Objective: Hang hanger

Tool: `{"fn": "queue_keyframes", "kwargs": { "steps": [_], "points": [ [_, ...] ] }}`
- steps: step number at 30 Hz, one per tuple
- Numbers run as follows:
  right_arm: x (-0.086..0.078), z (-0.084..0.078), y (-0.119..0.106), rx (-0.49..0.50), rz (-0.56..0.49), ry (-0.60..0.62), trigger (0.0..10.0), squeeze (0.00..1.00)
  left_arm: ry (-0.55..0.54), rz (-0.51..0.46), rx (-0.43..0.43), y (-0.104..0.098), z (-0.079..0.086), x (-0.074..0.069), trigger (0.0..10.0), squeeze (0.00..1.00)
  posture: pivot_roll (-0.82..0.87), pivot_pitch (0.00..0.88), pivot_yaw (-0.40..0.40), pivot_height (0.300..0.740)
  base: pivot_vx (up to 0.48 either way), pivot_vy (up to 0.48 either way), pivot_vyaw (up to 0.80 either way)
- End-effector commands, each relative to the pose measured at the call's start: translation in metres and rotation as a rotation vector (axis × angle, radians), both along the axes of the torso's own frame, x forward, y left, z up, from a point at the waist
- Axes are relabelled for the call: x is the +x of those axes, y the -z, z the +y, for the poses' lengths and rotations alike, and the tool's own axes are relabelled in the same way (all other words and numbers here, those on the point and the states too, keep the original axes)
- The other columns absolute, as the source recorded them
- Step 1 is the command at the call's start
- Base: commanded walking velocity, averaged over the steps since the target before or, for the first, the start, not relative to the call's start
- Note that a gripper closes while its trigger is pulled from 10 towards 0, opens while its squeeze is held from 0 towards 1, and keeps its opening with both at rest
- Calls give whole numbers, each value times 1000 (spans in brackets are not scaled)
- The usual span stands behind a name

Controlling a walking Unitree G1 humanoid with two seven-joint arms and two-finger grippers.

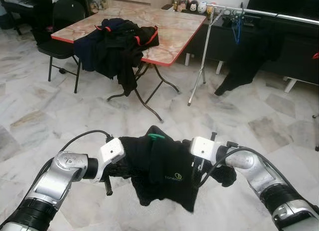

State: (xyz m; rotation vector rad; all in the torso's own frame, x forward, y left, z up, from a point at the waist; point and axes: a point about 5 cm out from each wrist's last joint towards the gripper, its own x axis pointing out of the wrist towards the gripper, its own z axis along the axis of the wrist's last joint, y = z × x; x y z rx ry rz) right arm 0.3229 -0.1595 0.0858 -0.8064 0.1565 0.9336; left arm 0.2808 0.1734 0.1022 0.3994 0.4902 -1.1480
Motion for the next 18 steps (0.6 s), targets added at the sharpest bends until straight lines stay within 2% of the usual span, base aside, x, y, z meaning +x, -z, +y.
{"fn": "queue_keyframes", "kwargs": {
  "steps": [1, 10, 11, 12, 13, 18],
  "points": [
    [7, 0, -15, 58, -50, 9, 10000, 0, 5, -16, 42, 1, 0, 3, 10000, 0, -114, 0, -10, 740, 0, 0, 0],
    [8, 0, -18, 78, -69, 16, 10000, 0, -7, 0, 48, 8, 2, 0, 10000, 0, -118, 0, -6, 740, 0, 0, 0],
    [9, 0, -19, 78, -70, 16, 10000, 0, -7, 7, 39, 9, 1, 0, 10000, 290, -118, 0, -6, 740, 0, 0, 0],
    [9, 1, -19, 79, -71, 14, 10000, 0, -1, 16, 24, 9, -1, -1, 10000, 953, -118, 0, -6, 740, 0, 0, 0],
    [9, 1, -19, 81, -72, 13, 10000, 0, 2, 19, 22, 9, -1, -1, 10000, 1000, -116, 0, -5, 740, 0, 0, 0],
    [10, 3, -18, 86, -87, 17, 10000, 0, 10, 25, 20, 6, -1, -3, 10000, 1000, -114, 0, -5, 740, 0, 0, 0]
  ]
}}
